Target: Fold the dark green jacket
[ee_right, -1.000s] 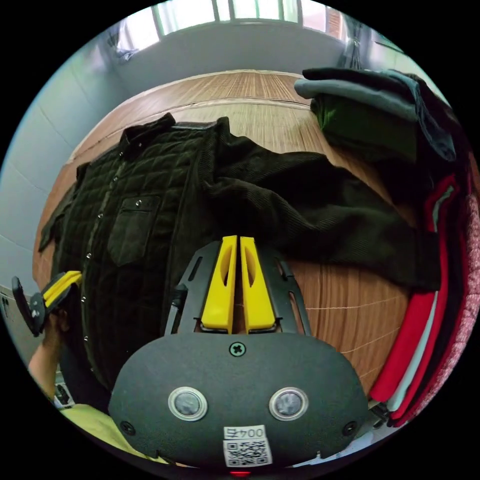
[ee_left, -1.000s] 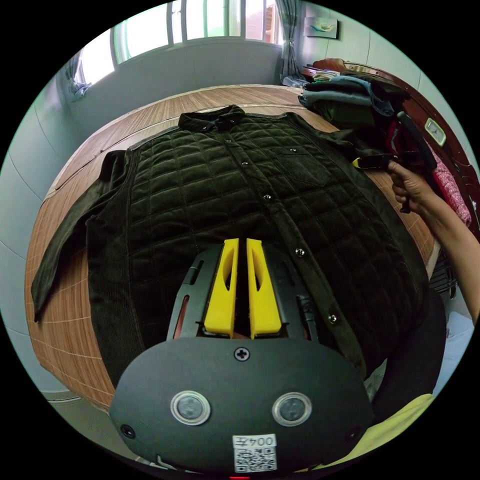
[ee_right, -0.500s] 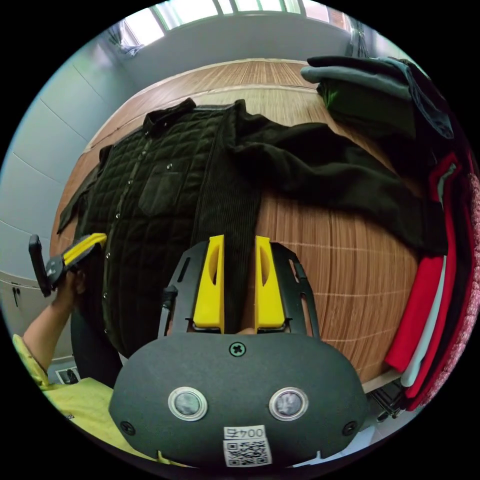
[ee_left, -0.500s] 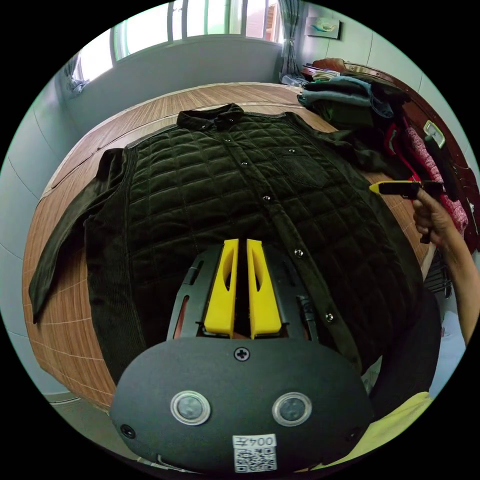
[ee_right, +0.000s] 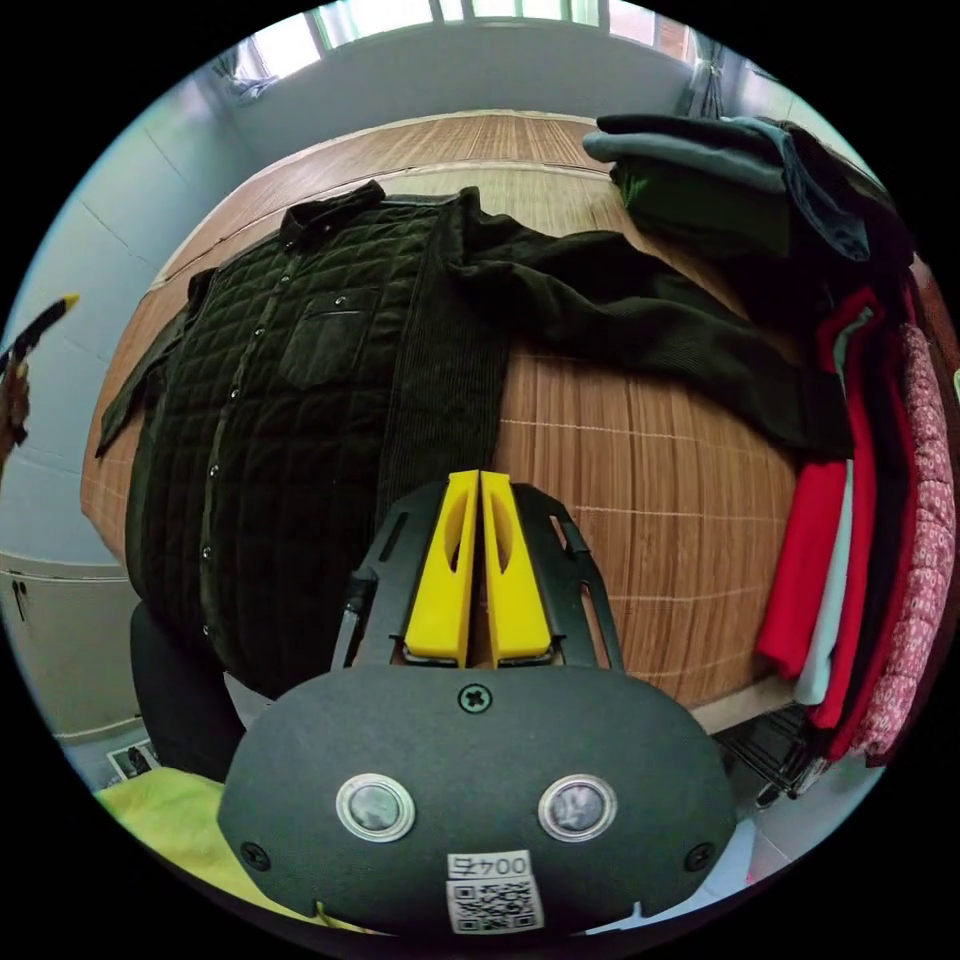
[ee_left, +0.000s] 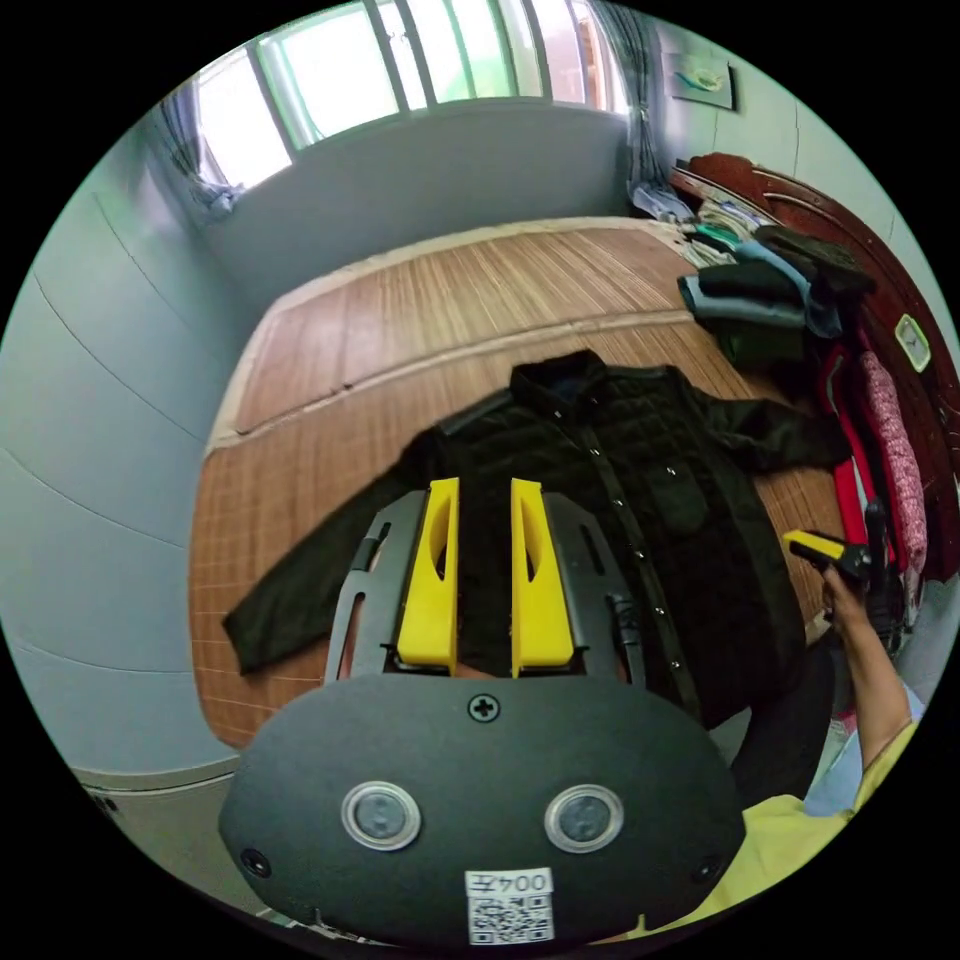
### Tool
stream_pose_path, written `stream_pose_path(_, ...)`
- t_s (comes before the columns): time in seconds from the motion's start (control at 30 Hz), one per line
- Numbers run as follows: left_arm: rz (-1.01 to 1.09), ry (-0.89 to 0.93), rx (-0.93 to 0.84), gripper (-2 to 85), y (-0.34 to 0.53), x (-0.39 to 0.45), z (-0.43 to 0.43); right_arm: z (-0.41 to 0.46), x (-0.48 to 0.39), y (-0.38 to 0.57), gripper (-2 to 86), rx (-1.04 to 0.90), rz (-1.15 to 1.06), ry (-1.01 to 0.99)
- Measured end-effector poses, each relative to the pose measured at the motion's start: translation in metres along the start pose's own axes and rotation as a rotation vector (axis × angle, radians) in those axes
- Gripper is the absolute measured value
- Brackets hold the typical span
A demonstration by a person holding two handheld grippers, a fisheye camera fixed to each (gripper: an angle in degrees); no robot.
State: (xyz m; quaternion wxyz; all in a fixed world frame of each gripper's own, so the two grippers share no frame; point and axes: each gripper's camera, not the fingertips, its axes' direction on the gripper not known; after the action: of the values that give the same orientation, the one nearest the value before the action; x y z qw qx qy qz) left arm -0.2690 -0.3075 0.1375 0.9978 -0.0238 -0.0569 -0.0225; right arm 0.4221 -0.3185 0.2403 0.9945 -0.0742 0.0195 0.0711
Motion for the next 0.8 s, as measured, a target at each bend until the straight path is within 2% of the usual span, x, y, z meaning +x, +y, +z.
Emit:
stream_pose_path(0.1, -0.029, -0.022, 0.056, 8.0, -0.001, -0.022, -0.041, -0.008, -0.011, 0.032, 7.1, -0.013, -0.011, -0.003)
stream_pose_path(0.27, -0.044, -0.019, 0.076, 8.0, 0.013, -0.023, -0.056, -0.006, -0.013, 0.083, 8.3, -0.044, 0.003, -0.031)
stream_pose_path(0.53, 0.029, 0.076, -0.045, 8.2, 0.071, 0.022, 0.008, -0.008, -0.018, 0.134, 8.4, -0.086, -0.019, -0.029)
stream_pose_path(0.8, 0.109, 0.309, -0.124, 7.9, 0.2, 0.095, 0.078, -0.001, -0.023, 0.172, 5.5, -0.073, -0.038, -0.026)
